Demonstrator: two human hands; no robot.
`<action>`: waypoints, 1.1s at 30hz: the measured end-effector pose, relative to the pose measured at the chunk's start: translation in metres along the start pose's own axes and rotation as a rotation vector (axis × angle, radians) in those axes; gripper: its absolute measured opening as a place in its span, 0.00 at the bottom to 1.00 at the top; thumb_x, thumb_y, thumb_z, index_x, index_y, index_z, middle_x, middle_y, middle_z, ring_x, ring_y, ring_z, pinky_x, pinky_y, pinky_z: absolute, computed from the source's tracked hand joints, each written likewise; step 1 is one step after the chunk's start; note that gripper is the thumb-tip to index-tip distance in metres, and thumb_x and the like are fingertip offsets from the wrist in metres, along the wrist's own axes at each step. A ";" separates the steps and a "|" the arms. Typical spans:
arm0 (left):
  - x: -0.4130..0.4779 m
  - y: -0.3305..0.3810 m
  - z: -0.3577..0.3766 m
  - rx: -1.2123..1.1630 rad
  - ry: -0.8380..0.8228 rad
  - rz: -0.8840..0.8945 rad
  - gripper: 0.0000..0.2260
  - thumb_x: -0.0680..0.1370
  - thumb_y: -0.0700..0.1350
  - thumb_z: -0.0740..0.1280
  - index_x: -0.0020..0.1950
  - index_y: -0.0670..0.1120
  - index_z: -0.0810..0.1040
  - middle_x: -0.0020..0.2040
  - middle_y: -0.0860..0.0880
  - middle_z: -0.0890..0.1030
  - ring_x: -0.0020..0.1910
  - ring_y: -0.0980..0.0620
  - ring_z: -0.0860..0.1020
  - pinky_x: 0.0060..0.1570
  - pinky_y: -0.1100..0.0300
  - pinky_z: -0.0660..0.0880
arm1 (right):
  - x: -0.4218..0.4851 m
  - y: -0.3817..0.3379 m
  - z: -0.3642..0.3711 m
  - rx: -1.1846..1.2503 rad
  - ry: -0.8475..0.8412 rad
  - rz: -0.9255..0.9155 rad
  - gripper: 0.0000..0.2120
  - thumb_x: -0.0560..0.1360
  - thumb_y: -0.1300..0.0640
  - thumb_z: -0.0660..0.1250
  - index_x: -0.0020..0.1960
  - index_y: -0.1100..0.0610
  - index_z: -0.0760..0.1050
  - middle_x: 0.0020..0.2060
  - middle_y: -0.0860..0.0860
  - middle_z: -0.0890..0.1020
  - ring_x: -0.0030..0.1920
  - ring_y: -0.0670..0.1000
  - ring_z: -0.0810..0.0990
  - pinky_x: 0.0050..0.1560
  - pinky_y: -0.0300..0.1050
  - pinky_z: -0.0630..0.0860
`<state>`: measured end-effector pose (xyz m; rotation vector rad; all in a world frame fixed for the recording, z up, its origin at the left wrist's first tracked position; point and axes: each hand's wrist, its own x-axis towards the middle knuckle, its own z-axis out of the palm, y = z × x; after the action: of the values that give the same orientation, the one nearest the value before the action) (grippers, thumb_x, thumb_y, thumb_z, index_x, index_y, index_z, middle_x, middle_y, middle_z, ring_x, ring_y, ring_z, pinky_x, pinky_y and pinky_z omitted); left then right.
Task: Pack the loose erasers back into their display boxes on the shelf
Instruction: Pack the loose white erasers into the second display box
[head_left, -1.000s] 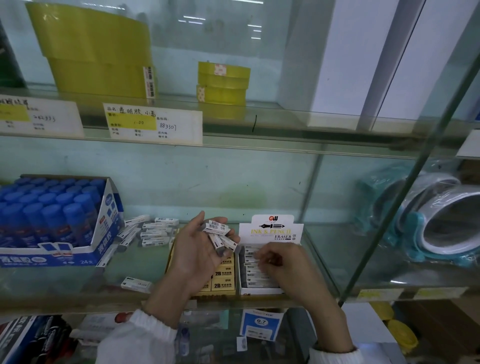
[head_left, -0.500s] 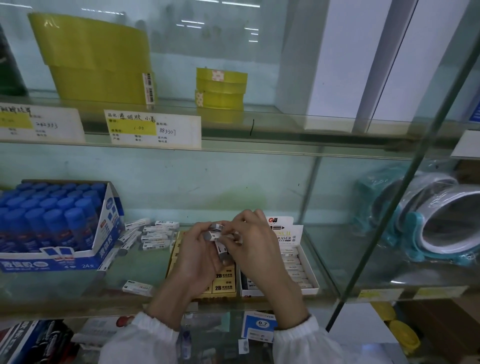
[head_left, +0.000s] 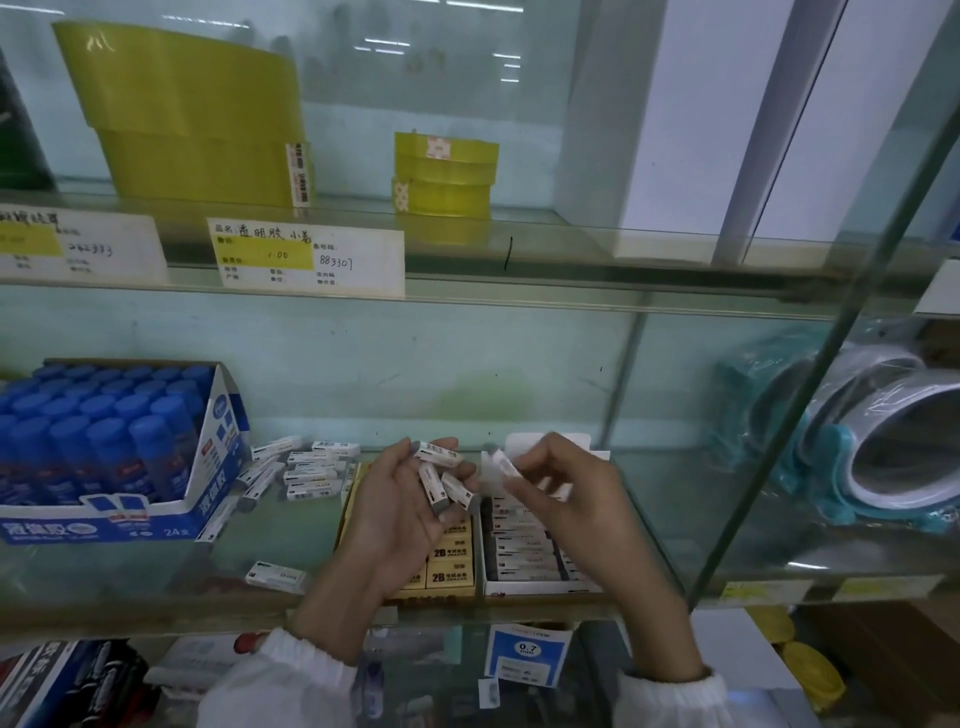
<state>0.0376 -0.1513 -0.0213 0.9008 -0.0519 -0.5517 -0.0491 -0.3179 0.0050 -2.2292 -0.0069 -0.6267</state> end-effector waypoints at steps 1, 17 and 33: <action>0.000 0.000 0.000 -0.016 -0.015 -0.005 0.20 0.82 0.53 0.57 0.62 0.39 0.78 0.46 0.37 0.82 0.42 0.45 0.80 0.47 0.51 0.73 | -0.003 0.009 -0.008 -0.027 -0.020 0.028 0.06 0.72 0.53 0.74 0.41 0.48 0.77 0.38 0.41 0.82 0.40 0.40 0.79 0.37 0.32 0.73; -0.007 0.000 0.008 0.098 -0.011 0.069 0.12 0.79 0.40 0.65 0.60 0.39 0.82 0.40 0.43 0.79 0.35 0.48 0.79 0.26 0.62 0.73 | -0.006 0.032 -0.002 -0.146 -0.247 0.043 0.12 0.75 0.64 0.69 0.51 0.49 0.84 0.47 0.32 0.78 0.52 0.28 0.72 0.51 0.25 0.69; -0.007 -0.002 0.004 0.171 -0.203 0.061 0.14 0.81 0.44 0.65 0.63 0.37 0.75 0.36 0.45 0.72 0.30 0.52 0.71 0.16 0.66 0.62 | -0.007 0.035 0.002 -0.157 -0.176 0.109 0.12 0.76 0.64 0.67 0.46 0.48 0.83 0.46 0.38 0.83 0.47 0.33 0.77 0.45 0.24 0.70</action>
<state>0.0298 -0.1517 -0.0185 1.0036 -0.3136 -0.5866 -0.0475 -0.3385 -0.0241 -2.4121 0.0761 -0.3817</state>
